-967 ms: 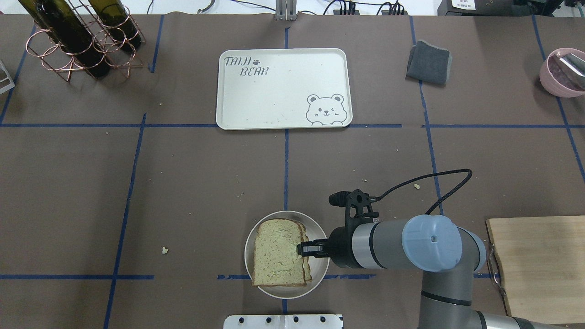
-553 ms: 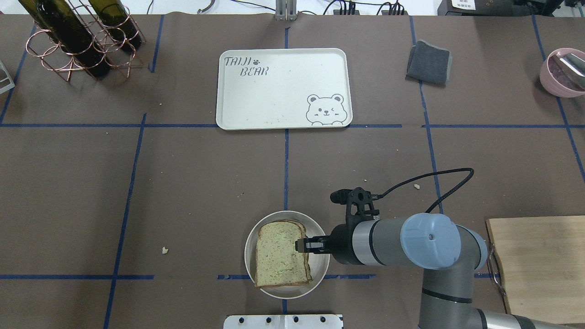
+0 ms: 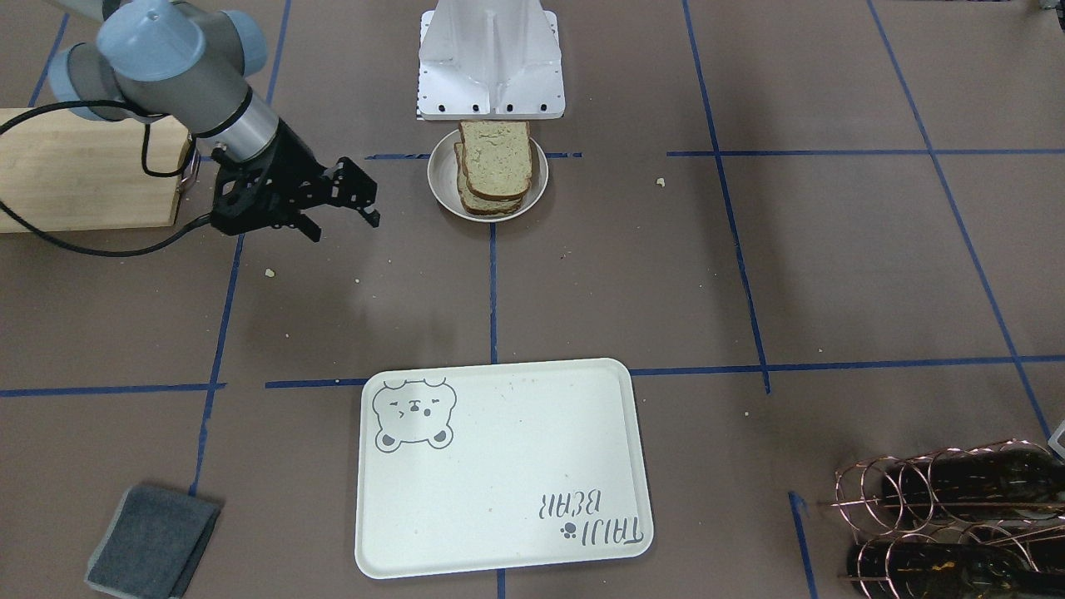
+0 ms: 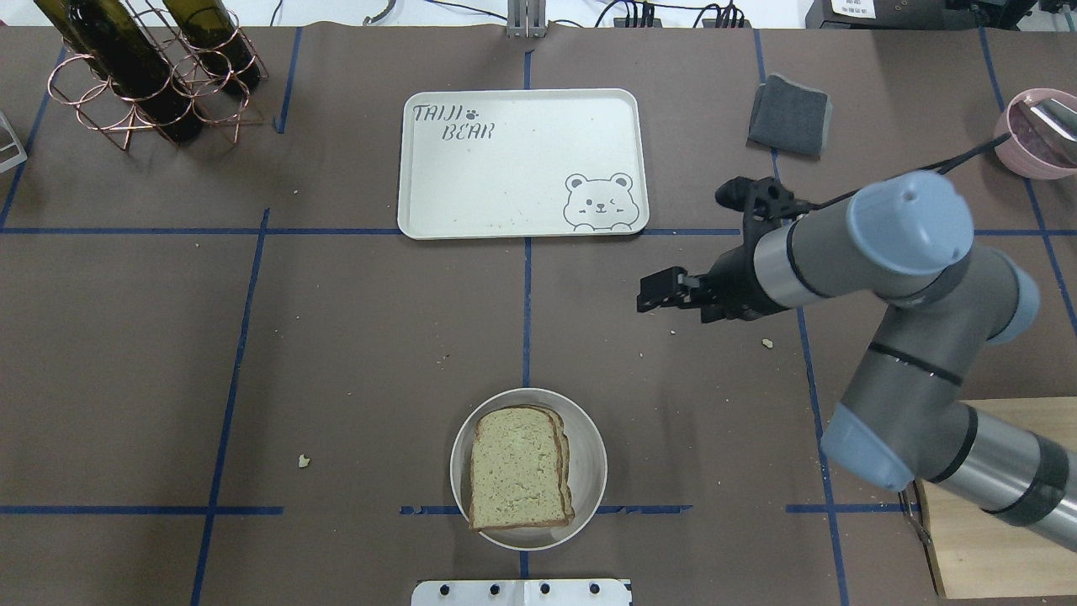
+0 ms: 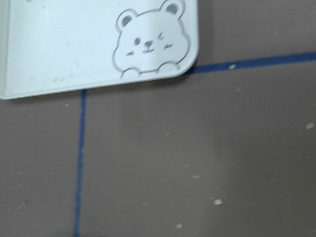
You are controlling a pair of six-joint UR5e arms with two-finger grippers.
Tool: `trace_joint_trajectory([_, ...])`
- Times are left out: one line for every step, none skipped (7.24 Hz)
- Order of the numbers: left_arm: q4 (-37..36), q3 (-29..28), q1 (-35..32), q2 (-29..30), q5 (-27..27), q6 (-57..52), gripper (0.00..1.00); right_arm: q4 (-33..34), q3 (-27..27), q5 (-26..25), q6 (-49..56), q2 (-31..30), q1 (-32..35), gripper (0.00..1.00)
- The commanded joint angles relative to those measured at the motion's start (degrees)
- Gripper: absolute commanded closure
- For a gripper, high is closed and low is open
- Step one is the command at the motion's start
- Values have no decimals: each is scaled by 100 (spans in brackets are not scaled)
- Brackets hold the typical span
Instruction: Make sandwich and place on tray
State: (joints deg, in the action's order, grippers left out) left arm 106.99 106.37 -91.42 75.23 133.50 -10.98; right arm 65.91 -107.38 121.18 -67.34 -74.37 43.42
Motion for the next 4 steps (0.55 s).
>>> trace_joint_trajectory([1867, -228, 36, 235, -298, 52, 0, 1219, 7, 187, 2711, -679, 1120, 0])
trace_joint_trajectory([3140, -561, 27, 168, -263, 44, 0, 1240, 33, 204, 4126, -1380, 1690, 0])
trace_joint_trajectory([3457, -782, 158, 228, 329, 348, 0, 1266, 59, 222, 5507, -2013, 2340, 0])
trace_joint_trajectory([3626, -654, 464, 264, 883, 1726, 0, 1353, 68, 283, 6739, -2568, 3181, 0])
